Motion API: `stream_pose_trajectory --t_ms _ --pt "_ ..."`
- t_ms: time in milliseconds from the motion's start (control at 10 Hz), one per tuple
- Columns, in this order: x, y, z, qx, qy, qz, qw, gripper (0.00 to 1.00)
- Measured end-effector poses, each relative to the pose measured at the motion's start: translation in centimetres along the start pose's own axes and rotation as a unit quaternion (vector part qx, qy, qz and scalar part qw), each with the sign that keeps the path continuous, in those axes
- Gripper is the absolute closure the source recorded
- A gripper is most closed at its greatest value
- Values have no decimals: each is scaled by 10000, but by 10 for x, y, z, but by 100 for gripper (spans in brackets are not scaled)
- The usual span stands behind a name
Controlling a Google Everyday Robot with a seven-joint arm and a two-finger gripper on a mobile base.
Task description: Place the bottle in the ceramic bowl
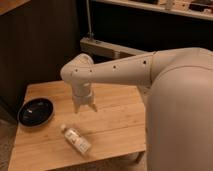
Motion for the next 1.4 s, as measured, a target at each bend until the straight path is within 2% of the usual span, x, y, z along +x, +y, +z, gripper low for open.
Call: stream_pose_trajectory --t_ms 800,900,1000,1100,1200,1400 --pt "0 1 -1 -15 -21 -25 10000 35" --pt "1 5 -3 -37 -131 -151 9998 35" --pt "8 14 -6 -134 -310 -419 9986 35" --pt "20 20 -9 -258 -576 -809 9947 35" --pt "37 27 -10 -373 -722 -1116 9904 35" --pt "70 43 -8 -583 -900 -1740 9789 35"
